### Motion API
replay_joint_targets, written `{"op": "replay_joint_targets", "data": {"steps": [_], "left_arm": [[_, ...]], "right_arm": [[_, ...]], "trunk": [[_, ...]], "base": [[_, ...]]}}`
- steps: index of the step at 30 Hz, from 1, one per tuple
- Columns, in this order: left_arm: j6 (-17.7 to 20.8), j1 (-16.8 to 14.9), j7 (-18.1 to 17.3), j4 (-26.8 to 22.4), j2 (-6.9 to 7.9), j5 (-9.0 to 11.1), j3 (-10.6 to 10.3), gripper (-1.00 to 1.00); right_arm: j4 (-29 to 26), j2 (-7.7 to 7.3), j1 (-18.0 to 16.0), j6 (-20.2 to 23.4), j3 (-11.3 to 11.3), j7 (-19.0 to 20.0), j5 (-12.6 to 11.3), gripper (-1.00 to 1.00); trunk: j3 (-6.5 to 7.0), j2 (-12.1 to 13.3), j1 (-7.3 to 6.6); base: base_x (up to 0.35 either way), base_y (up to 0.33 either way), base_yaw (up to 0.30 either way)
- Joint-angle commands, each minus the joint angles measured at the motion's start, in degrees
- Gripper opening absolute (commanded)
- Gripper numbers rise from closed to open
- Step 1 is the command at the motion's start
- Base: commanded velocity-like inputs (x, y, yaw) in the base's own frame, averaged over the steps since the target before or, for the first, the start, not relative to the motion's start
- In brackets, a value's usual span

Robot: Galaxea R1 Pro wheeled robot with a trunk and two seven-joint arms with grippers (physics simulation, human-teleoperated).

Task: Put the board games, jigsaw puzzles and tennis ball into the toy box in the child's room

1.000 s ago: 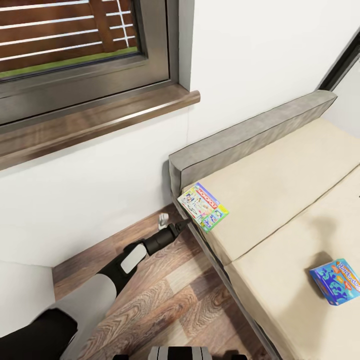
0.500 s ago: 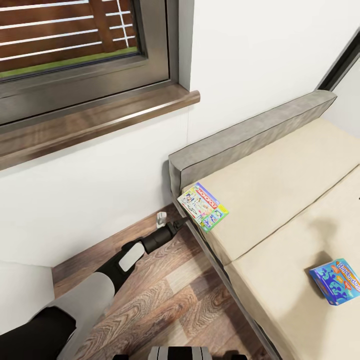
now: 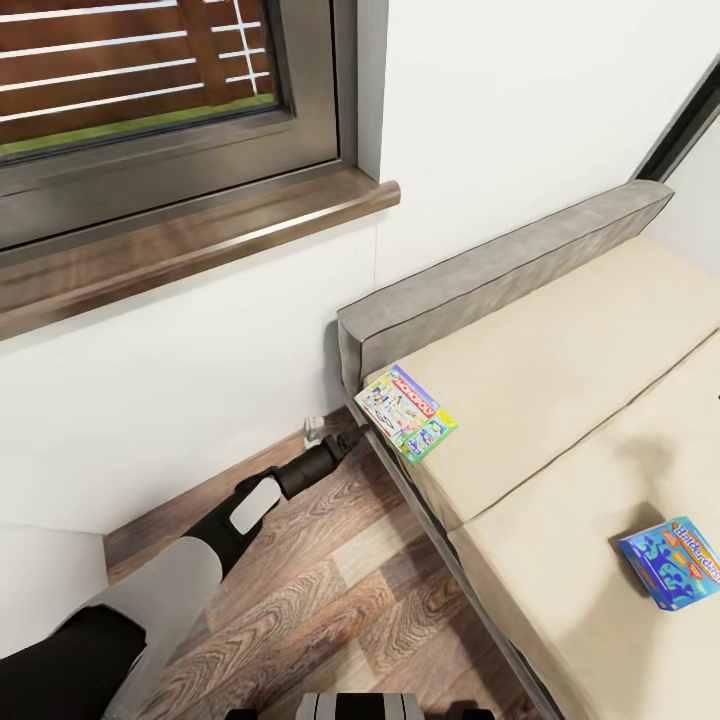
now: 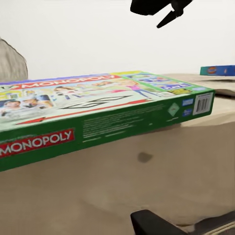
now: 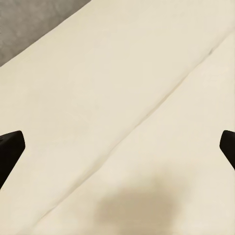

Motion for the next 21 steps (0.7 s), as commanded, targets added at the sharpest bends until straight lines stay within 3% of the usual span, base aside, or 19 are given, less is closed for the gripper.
{"op": "replay_joint_targets", "data": {"steps": [1, 9, 21], "left_arm": [[0.5, -0.2, 0.0, 0.1, 0.18, 0.6, 0.2, 1.00], [0.6, -2.6, 1.2, 2.8, 1.25, 0.5, 1.8, 1.00], [0.5, -5.9, 1.6, 5.8, 1.51, 0.3, 2.2, 1.00]], "right_arm": [[0.0, 0.01, 0.0, 0.3, -0.1, 0.1, -0.1, 1.00], [-0.8, 0.20, 0.0, 0.3, -0.1, 0.1, -0.1, 1.00], [-3.1, 0.57, 1.4, 0.3, -0.1, 0.1, -0.1, 1.00]], "trunk": [[-0.03, 0.0, 0.00], [-0.03, 0.0, 0.00], [-0.03, 0.0, 0.00]], "base": [[0.000, 0.000, 0.000], [0.000, 0.000, 0.000], [0.000, 0.000, 0.000]]}}
